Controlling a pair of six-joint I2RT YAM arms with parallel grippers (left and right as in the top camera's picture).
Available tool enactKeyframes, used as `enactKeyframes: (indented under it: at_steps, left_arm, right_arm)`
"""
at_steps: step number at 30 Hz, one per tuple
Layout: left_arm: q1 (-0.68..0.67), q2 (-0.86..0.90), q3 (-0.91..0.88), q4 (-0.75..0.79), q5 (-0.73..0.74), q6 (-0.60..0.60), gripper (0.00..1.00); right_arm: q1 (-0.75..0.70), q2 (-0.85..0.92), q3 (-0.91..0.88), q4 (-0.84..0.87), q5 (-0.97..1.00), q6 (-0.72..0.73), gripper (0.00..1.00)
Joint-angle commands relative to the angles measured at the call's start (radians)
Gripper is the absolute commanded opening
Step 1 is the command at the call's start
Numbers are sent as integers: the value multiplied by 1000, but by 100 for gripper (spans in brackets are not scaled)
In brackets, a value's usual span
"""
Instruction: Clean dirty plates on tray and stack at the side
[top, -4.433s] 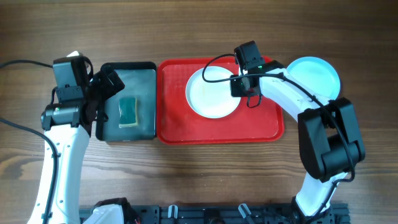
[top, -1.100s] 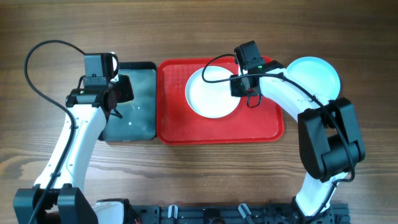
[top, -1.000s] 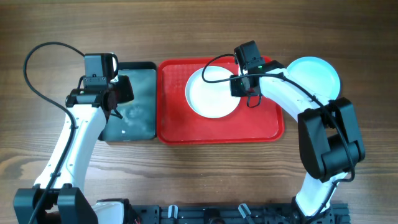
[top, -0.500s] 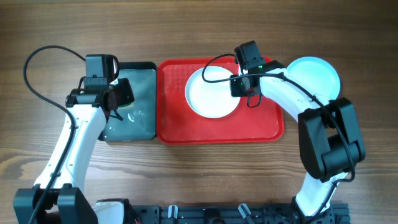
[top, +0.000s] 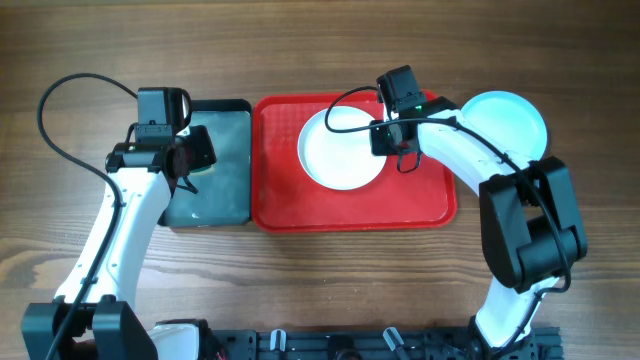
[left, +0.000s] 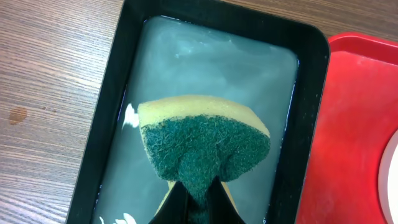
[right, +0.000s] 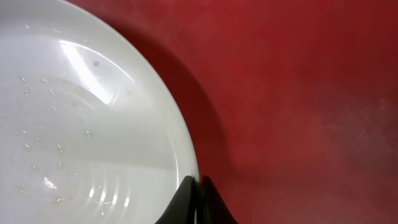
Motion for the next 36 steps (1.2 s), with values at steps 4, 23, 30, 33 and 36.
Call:
enactKeyframes:
  at_steps: [4,23,30,33,36]
  left_arm:
    - [3,-5,0,5,-13,-13,4]
    - [3,-5,0,3,-13,-13,4]
    - [3,-5,0,-1,-13,-13,4]
    - [0,-5,0,-4,-10,-13,4]
    - [0,-5,0,-17,-10,-13,4]
  right_arm:
    - [-4,-9,6,22,-119,-73,5]
    - [-4,-9,6,24,-121,-76,4]
    - [-4,-9,6,24,-121,-75,4]
    - [-4,-9,6,24,-121,-75,4]
    - [-4,-9,6,24,-121,-74,4]
